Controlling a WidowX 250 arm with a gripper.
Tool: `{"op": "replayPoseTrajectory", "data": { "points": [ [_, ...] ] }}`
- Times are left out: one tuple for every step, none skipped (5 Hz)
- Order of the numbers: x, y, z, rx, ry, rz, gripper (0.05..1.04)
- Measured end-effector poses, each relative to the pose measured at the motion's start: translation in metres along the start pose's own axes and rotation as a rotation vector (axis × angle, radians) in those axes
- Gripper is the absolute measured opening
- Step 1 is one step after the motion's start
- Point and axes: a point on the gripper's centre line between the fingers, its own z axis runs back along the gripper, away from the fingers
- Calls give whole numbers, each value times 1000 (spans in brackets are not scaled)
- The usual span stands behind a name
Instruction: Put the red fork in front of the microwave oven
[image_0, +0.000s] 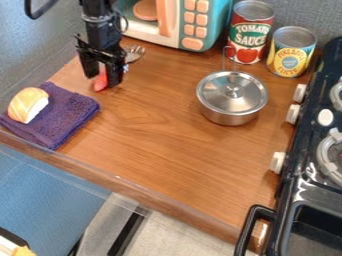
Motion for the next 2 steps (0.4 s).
{"op": "replayPoseTrajectory", "data": {
  "points": [
    [-3, 2, 31, -4, -43, -15, 1012],
    [-8, 1, 40, -18, -45, -26, 1008]
  ]
}}
